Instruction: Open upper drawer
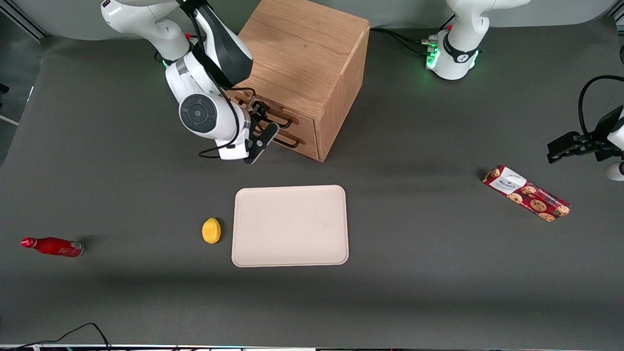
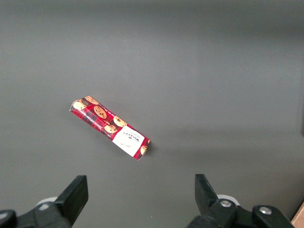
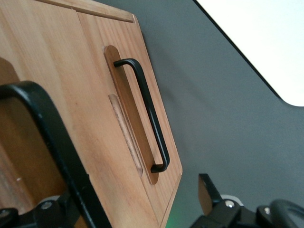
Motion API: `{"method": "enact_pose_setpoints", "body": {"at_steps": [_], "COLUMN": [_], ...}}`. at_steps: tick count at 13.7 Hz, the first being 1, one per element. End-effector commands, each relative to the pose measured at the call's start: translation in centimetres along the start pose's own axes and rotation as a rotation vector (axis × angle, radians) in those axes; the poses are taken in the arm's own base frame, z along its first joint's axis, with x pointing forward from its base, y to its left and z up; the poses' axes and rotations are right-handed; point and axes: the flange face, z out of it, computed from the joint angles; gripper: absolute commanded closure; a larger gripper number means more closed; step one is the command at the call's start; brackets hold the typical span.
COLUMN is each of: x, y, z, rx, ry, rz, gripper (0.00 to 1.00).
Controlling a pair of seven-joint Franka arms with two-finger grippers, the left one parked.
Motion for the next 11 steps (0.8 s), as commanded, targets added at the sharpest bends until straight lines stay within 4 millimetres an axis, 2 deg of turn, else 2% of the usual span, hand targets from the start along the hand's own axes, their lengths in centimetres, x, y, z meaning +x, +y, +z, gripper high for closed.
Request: {"method": "enact_pose_setpoints", "body": {"at_steps": [1, 6, 11], "x": [0.5, 1.1, 1.8], "y": [0.2, 0.6, 1.2], "z": [0.2, 0.7, -0.5], "rx": [0.017, 0.01, -0.003], "ry": [0.024, 0.028, 0.049], "rz": [-0.02, -0.016, -0.017], "gripper": [0.0, 0.0, 0.0]}}
